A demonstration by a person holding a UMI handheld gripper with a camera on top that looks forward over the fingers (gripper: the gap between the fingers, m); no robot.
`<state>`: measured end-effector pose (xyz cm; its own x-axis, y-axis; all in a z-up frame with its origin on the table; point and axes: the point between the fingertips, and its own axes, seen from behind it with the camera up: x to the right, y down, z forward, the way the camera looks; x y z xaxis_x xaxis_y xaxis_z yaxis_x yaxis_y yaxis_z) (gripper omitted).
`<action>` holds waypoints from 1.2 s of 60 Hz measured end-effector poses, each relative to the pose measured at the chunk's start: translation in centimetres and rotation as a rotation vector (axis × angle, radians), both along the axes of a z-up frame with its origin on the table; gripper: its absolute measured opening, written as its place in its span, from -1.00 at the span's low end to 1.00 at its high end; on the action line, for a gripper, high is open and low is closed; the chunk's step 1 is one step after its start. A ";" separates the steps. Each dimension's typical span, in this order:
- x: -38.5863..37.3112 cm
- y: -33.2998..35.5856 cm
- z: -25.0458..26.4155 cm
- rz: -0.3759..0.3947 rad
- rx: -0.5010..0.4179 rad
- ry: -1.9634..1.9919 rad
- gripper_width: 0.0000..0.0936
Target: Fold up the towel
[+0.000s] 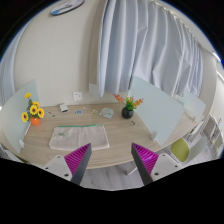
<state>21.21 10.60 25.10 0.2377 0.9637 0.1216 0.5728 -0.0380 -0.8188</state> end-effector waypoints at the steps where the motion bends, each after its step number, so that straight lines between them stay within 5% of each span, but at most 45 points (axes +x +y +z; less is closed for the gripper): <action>1: 0.0 -0.1 0.0 0.002 0.000 -0.001 0.83; 24: -0.4 -3.4 -1.6 0.036 -0.008 -0.014 0.82; 52: -6.4 -24.1 -5.6 0.244 -0.064 0.007 0.82; 72: -15.3 -31.4 -12.4 0.280 -0.066 0.023 0.82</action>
